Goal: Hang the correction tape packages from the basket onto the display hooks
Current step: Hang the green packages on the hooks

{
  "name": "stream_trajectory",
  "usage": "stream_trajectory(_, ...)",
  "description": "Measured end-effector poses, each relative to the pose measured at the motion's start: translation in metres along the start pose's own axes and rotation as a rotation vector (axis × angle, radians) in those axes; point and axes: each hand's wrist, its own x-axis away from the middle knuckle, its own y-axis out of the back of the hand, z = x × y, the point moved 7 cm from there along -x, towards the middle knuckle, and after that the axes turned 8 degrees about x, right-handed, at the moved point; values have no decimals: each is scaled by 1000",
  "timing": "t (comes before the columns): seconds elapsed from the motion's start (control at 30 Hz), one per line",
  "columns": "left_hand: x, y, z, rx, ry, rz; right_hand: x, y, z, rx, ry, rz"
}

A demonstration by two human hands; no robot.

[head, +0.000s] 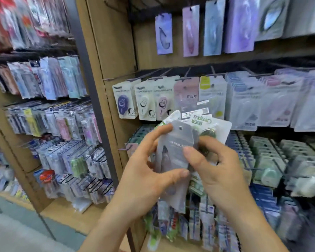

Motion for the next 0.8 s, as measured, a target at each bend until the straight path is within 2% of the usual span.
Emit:
stream_trajectory(0.27, -25, -6, -37, 30, -117, -48, -54, 35, 40, -34, 163, 12)
stream_trajectory(0.4, -49, 2, -56, 30, -145, -63, -85, 42, 51, -189, 132, -3)
stream_trajectory(0.5, -68, 7, -61, 61, -75, -34, -111, 41, 55, -253, 83, -18)
stream_trajectory(0.57, -81, 9, -62, 87, -27, 13, -129, 37, 56, -189, 67, -42)
stream_trajectory(0.63, -96, 18, -63, 78, -51, 30, -147, 33, 56, -98, 54, -66)
stream_trajectory(0.8, -142, 62, -69, 82, -154, -100, -191, 3, 48, 151, -29, 72)
